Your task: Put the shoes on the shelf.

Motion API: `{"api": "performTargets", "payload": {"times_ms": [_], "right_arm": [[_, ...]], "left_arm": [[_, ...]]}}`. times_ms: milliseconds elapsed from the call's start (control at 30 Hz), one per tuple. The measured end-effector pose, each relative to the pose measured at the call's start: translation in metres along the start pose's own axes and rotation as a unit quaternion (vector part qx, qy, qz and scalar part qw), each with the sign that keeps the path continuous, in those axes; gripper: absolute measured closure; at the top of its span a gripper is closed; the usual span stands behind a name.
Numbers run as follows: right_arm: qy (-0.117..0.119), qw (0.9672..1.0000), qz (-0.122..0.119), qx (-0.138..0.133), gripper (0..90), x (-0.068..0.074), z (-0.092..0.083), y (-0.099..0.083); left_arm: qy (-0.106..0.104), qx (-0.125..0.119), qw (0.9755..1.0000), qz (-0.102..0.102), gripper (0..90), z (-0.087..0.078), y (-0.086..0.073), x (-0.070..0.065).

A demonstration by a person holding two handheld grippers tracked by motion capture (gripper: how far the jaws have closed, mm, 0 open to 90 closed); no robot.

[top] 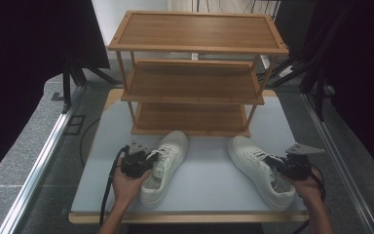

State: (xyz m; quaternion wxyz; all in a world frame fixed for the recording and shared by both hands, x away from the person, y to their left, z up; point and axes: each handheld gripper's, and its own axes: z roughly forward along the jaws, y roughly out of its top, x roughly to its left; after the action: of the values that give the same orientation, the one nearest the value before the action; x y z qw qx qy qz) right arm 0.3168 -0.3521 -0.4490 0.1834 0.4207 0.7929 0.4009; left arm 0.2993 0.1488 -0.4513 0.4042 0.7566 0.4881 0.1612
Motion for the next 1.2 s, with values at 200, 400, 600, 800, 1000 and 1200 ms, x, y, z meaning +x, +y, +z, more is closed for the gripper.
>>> {"api": "performTargets", "payload": {"times_ms": [200, 400, 600, 800, 1000, 1200], "right_arm": [[0.001, 0.9999, 0.007, -0.009, 84.2, 0.002, -0.005, -0.002], [0.005, 0.9993, 0.019, -0.031, 84.2, 0.002, -0.016, -0.003], [0.017, 0.9958, 0.056, -0.071, 84.3, 0.000, -0.029, -0.002], [0.024, 0.9899, 0.096, -0.101, 84.3, -0.003, -0.036, -0.002], [0.040, 0.9821, 0.128, -0.132, 84.3, -0.002, -0.043, 0.000], [0.053, 0.9762, 0.138, -0.159, 84.3, 0.005, -0.050, 0.006]], "left_arm": [[-0.035, -0.009, 0.9992, -0.019, 82.5, -0.005, -0.003, 0.003], [-0.061, -0.032, 0.9970, -0.037, 82.5, -0.017, 0.000, 0.005], [-0.092, -0.070, 0.9921, -0.050, 82.5, -0.034, 0.005, 0.007], [-0.112, -0.117, 0.9843, -0.069, 82.6, -0.051, 0.009, 0.005], [-0.126, -0.150, 0.9781, -0.071, 82.6, -0.066, 0.014, 0.002], [-0.157, -0.172, 0.9685, -0.088, 82.7, -0.075, 0.017, 0.004]]}}
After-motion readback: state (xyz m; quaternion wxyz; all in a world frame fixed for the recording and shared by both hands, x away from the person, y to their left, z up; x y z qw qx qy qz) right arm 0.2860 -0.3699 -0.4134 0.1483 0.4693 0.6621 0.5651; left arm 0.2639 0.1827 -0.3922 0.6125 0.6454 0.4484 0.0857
